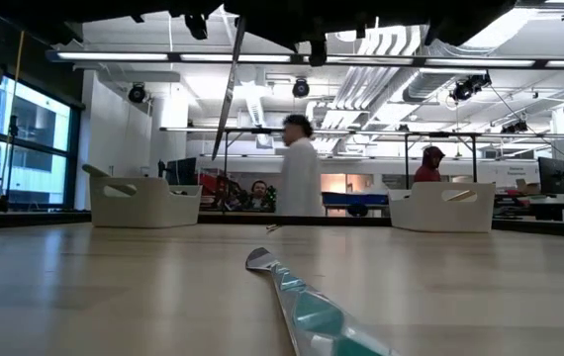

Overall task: Sort silverware by color (type)
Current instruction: Put the left blue knife into the black bin

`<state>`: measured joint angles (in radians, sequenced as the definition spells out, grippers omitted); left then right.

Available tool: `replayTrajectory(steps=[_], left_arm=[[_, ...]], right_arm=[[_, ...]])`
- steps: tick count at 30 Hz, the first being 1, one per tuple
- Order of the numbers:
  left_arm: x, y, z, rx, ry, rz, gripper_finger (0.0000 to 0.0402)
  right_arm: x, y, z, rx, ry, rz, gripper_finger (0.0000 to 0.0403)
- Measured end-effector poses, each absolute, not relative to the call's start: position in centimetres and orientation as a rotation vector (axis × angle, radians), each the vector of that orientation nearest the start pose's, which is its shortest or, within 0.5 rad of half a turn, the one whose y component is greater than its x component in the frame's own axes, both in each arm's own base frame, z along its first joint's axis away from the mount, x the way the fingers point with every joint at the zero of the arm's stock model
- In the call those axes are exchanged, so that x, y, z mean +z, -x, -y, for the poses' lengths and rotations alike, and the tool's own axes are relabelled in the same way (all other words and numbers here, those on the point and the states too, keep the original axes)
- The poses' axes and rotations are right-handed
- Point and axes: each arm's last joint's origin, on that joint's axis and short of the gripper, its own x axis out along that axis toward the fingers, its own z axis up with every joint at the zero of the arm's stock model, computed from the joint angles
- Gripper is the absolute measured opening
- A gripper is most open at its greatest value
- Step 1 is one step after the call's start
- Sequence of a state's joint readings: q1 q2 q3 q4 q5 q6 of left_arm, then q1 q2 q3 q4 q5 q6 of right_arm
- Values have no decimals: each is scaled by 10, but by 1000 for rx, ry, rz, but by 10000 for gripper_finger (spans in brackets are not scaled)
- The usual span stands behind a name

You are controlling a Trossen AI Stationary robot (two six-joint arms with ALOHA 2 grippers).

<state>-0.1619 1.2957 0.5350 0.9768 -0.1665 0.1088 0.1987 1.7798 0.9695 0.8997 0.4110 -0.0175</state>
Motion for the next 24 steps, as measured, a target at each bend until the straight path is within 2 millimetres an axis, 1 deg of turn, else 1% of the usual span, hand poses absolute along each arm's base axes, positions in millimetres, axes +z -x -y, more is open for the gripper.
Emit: replayTrajectory(steps=[4, 5, 7, 10, 13, 15, 19, 24], left_arm=[[253, -259, 37, 24, -72, 212, 36], [252, -259, 37, 30, -69, 209, 39], [252, -259, 36, 43, -69, 204, 63], [253, -258, 36, 80, -86, 204, 114], [254, -257, 35, 102, -106, 195, 155], [253, -257, 35, 108, -132, 188, 171], [251, -257, 33, 152, -154, 156, 180], [248, -258, 33, 175, -162, 121, 168]], right_arm=[[233, -376, -61, -217, -19, 74, 31], [232, -377, -61, -218, -10, 67, 18], [231, -377, -61, -231, 2, 55, 17], [233, -374, -59, -257, 8, 20, 28], [246, -366, -56, -296, 23, 0, 13], [257, -358, -55, -313, 25, -28, 8], [271, -337, -51, -326, -30, -150, 16], [286, -301, -55, -325, -134, -304, 12]])
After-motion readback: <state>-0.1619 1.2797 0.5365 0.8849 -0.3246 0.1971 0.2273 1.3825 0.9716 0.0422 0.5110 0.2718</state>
